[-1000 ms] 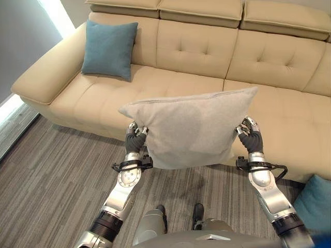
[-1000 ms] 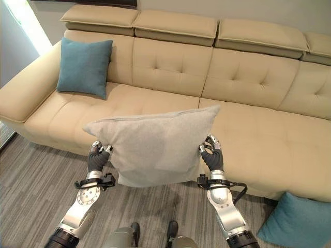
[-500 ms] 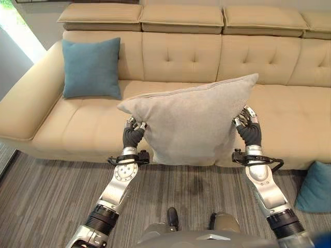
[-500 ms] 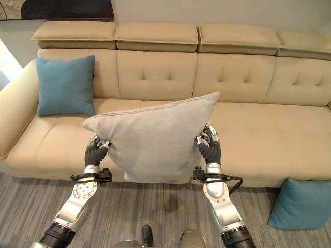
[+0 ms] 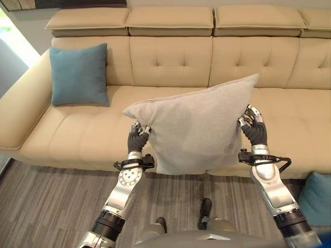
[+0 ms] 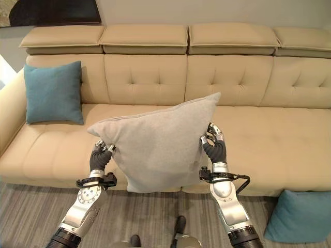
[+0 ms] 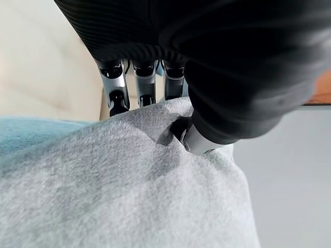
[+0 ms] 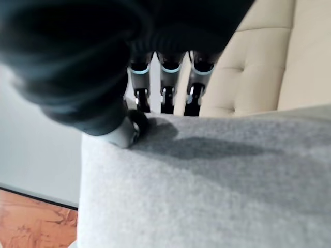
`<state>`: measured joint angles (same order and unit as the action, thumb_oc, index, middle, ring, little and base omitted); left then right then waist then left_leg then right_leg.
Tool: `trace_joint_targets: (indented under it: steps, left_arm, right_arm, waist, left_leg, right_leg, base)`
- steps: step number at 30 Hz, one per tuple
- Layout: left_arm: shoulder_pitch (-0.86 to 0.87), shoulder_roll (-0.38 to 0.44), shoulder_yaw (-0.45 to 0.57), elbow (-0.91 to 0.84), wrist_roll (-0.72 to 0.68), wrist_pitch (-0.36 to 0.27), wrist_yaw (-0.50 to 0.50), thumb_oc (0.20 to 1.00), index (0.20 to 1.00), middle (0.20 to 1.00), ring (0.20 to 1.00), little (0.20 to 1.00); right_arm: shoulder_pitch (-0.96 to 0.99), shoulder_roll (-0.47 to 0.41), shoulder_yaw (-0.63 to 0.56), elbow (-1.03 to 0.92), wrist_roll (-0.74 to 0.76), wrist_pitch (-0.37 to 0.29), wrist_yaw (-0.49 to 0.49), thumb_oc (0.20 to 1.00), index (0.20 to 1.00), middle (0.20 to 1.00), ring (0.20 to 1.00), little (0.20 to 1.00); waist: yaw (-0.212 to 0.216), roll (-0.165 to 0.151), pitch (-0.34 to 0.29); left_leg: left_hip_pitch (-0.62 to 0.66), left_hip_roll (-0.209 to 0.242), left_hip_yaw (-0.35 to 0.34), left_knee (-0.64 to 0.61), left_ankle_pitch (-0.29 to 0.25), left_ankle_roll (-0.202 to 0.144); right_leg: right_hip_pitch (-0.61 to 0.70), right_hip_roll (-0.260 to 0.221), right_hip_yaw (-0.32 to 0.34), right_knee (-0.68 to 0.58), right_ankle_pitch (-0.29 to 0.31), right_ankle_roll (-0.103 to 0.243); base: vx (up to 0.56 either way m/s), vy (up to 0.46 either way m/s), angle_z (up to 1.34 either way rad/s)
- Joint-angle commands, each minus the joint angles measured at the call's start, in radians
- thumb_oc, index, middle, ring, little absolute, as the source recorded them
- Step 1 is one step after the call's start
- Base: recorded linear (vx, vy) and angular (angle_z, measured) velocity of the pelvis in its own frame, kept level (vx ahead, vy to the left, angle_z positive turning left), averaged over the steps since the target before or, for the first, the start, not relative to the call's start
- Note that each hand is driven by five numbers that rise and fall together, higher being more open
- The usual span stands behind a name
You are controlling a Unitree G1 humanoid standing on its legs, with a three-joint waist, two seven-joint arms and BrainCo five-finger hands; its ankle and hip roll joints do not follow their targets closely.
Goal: Pick up all the scattered cushions and arrange them neatly on the sofa.
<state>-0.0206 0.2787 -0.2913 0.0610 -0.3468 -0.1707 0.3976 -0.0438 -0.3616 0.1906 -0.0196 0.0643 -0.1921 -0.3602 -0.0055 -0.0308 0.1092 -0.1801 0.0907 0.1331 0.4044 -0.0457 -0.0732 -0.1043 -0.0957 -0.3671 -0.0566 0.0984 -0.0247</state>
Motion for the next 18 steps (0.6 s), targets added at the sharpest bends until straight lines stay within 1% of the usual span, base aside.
trace_joint_targets:
  steps: [1, 2, 3, 5, 6, 7, 8, 10, 11, 12, 15, 18]
  left_arm:
    - [-0.124, 0.010, -0.064, -0.117, -0.001, -0.101, -0.062, 0.200, 0.200, 0.200, 0.200, 0.200]
    - [-0.124, 0.011, -0.066, -0.113, 0.002, -0.098, -0.064, 0.200, 0.200, 0.200, 0.200, 0.200]
    - [-0.122, 0.011, -0.069, -0.112, 0.005, -0.095, -0.067, 0.200, 0.200, 0.200, 0.200, 0.200]
    - [-0.127, 0.014, -0.070, -0.109, 0.016, -0.088, -0.065, 0.200, 0.200, 0.200, 0.200, 0.200]
    - [-0.128, 0.013, -0.064, -0.114, 0.014, -0.087, -0.058, 0.200, 0.200, 0.200, 0.200, 0.200]
    - [-0.125, 0.012, -0.061, -0.118, 0.011, -0.088, -0.055, 0.200, 0.200, 0.200, 0.200, 0.200]
    - [-0.125, 0.012, -0.061, -0.119, 0.011, -0.087, -0.055, 0.200, 0.200, 0.200, 0.200, 0.200]
    - [-0.118, 0.012, -0.055, -0.127, 0.003, -0.090, -0.052, 0.200, 0.200, 0.200, 0.200, 0.200]
    - [-0.100, 0.017, -0.049, -0.132, 0.004, -0.093, -0.051, 0.200, 0.200, 0.200, 0.200, 0.200]
    - [-0.099, 0.017, -0.049, -0.132, 0.004, -0.093, -0.051, 0.200, 0.200, 0.200, 0.200, 0.200]
    - [-0.089, 0.029, -0.046, -0.136, 0.010, -0.091, -0.050, 0.200, 0.200, 0.200, 0.200, 0.200]
    - [-0.081, 0.044, -0.036, -0.143, 0.013, -0.090, -0.047, 0.200, 0.200, 0.200, 0.200, 0.200]
  right_arm:
    - [-0.078, 0.013, 0.020, -0.111, -0.024, -0.105, 0.004, 0.200, 0.200, 0.200, 0.200, 0.200]
    - [-0.077, 0.010, 0.020, -0.114, -0.025, -0.103, 0.005, 0.200, 0.200, 0.200, 0.200, 0.200]
    - [-0.073, 0.008, 0.018, -0.116, -0.025, -0.102, 0.006, 0.200, 0.200, 0.200, 0.200, 0.200]
    - [-0.073, 0.007, 0.018, -0.115, -0.024, -0.103, 0.003, 0.200, 0.200, 0.200, 0.200, 0.200]
    - [-0.076, 0.011, 0.022, -0.102, -0.013, -0.102, -0.001, 0.200, 0.200, 0.200, 0.200, 0.200]
    - [-0.075, 0.013, 0.021, -0.098, -0.009, -0.100, -0.001, 0.200, 0.200, 0.200, 0.200, 0.200]
    - [-0.075, 0.013, 0.020, -0.098, -0.009, -0.100, -0.001, 0.200, 0.200, 0.200, 0.200, 0.200]
    - [-0.073, 0.018, 0.019, -0.095, -0.003, -0.100, -0.008, 0.200, 0.200, 0.200, 0.200, 0.200]
    - [-0.065, 0.024, 0.024, -0.099, -0.014, -0.100, -0.002, 0.200, 0.200, 0.200, 0.200, 0.200]
    - [-0.064, 0.024, 0.024, -0.099, -0.014, -0.100, -0.002, 0.200, 0.200, 0.200, 0.200, 0.200]
    - [-0.070, 0.038, 0.030, -0.100, -0.025, -0.093, 0.010, 0.200, 0.200, 0.200, 0.200, 0.200]
    - [-0.083, 0.061, 0.035, -0.101, -0.026, -0.092, 0.018, 0.200, 0.200, 0.200, 0.200, 0.200]
  waist:
    - [-0.015, -0.010, -0.015]
    - [-0.014, -0.015, -0.016]
    - [-0.009, -0.014, -0.015]
    - [-0.001, -0.011, -0.014]
    - [0.014, -0.004, -0.013]
    - [0.022, -0.001, -0.012]
    - [0.022, -0.002, -0.012]
    - [0.034, 0.002, -0.007]
    - [0.045, 0.007, -0.029]
    - [0.045, 0.006, -0.029]
    - [0.055, 0.002, -0.046]
    - [0.069, 0.001, -0.052]
  left_leg:
    - [-0.002, -0.015, -0.009, -0.026, -0.048, -0.010]
    - [-0.017, -0.015, -0.003, -0.054, -0.057, -0.003]
    - [-0.020, -0.008, 0.009, -0.088, -0.053, 0.001]
    - [-0.036, -0.013, 0.013, -0.167, -0.010, 0.004]
    - [-0.079, -0.030, -0.011, -0.227, 0.051, -0.003]
    - [-0.095, -0.034, -0.020, -0.252, 0.069, -0.007]
    - [-0.094, -0.035, -0.019, -0.255, 0.070, -0.007]
    - [-0.117, -0.034, -0.025, -0.268, 0.092, -0.011]
    - [-0.070, -0.030, -0.023, -0.317, 0.096, 0.002]
    - [-0.068, -0.031, -0.021, -0.319, 0.096, 0.002]
    - [-0.018, -0.049, -0.014, -0.337, 0.073, 0.021]
    - [0.038, -0.068, 0.014, -0.346, 0.034, 0.056]
  right_leg:
    - [0.089, -0.024, 0.030, 0.036, -0.110, 0.102]
    - [0.096, -0.022, 0.030, 0.030, -0.113, 0.105]
    - [0.110, -0.017, 0.031, 0.024, -0.118, 0.108]
    - [0.123, -0.005, 0.037, 0.020, -0.128, 0.112]
    - [0.139, 0.012, 0.055, 0.010, -0.141, 0.112]
    - [0.150, 0.019, 0.060, 0.008, -0.149, 0.113]
    - [0.150, 0.018, 0.060, 0.008, -0.150, 0.113]
    - [0.168, 0.030, 0.071, 0.014, -0.169, 0.110]
    - [0.188, 0.027, 0.081, 0.031, -0.192, 0.114]
    - [0.188, 0.026, 0.082, 0.033, -0.193, 0.114]
    - [0.187, 0.002, 0.089, 0.089, -0.211, 0.128]
    - [0.148, -0.048, 0.100, 0.213, -0.211, 0.159]
  base:
    - [0.11, -0.057, 0.05]
    - [0.15, -0.035, 0.02]
    - [0.16, -0.009, 0.00]
    - [0.19, 0.031, -0.05]
    - [0.22, 0.060, -0.06]
    - [0.16, 0.054, -0.08]
    - [0.12, 0.048, -0.05]
    - [0.25, 0.124, -0.20]
    - [0.30, 0.162, -0.32]
    - [0.33, 0.196, -0.35]
    - [0.18, 0.158, -0.37]
    - [0.15, 0.184, -0.20]
